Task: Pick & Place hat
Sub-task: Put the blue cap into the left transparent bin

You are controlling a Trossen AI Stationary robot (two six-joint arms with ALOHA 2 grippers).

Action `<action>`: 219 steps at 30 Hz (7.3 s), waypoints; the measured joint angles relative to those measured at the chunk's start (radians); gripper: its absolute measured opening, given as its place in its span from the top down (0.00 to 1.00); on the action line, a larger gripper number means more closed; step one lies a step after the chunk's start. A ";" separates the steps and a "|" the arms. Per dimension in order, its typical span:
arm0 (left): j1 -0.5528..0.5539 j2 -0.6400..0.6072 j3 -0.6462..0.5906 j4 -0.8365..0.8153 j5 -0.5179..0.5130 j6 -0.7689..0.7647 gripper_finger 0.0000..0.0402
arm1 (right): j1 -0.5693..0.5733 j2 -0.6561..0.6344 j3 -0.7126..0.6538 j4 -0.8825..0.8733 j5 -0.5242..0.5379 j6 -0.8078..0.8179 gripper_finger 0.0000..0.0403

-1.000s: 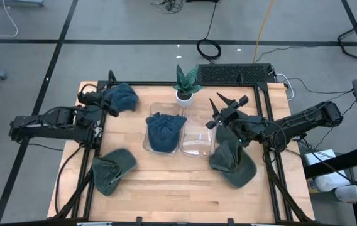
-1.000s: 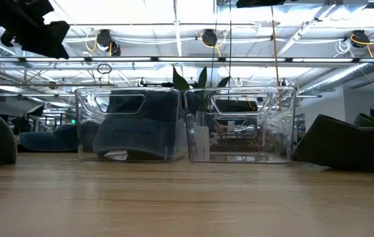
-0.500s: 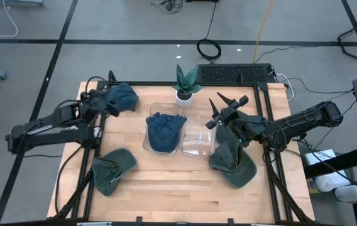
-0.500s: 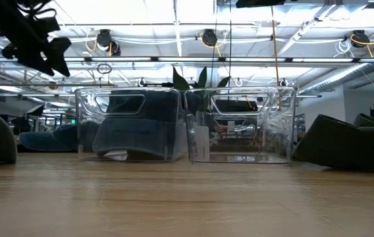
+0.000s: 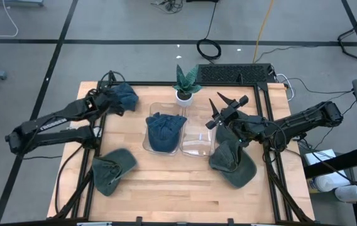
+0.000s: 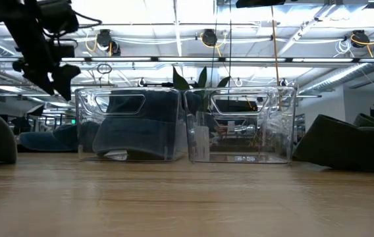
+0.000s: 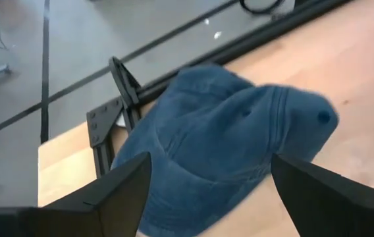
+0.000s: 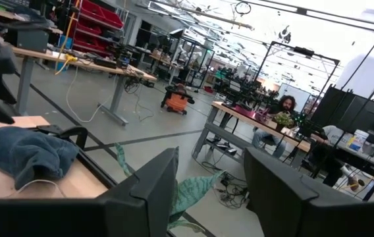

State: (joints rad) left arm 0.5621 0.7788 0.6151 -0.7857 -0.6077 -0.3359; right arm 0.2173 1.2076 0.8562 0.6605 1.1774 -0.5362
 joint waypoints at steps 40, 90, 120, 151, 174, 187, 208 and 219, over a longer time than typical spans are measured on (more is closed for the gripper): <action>0.161 0.512 0.000 0.368 0.223 0.281 0.63 | 0.001 0.000 0.000 -0.068 -0.003 0.027 0.60; -0.177 -0.102 -0.001 0.617 0.101 0.150 1.00 | -0.013 0.006 0.000 -0.121 -0.291 0.262 0.54; -0.699 0.036 -0.001 1.383 -0.319 0.561 1.00 | -0.026 0.076 0.001 0.024 -0.552 0.445 0.52; -0.690 0.603 0.347 1.648 -0.242 0.810 1.00 | -0.082 0.297 0.000 0.341 -0.656 0.533 0.54; -0.650 0.741 0.457 1.659 -0.171 0.742 1.00 | -0.104 0.296 0.000 0.385 -0.655 0.621 0.54; -0.661 0.741 0.457 1.611 -0.127 0.707 1.00 | -0.133 0.296 0.000 0.383 -0.673 0.657 0.55; -0.681 0.741 0.457 1.564 -0.081 0.692 1.00 | -0.133 0.296 0.000 0.286 -0.649 0.653 0.94; -0.685 0.725 0.457 1.397 -0.081 0.683 0.88 | -0.109 0.276 0.000 0.188 -0.650 0.624 0.99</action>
State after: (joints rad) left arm -0.1225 1.5035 1.0718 0.6115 -0.6884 0.3475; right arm 0.1078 1.4834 0.8558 0.8483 0.5275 0.0877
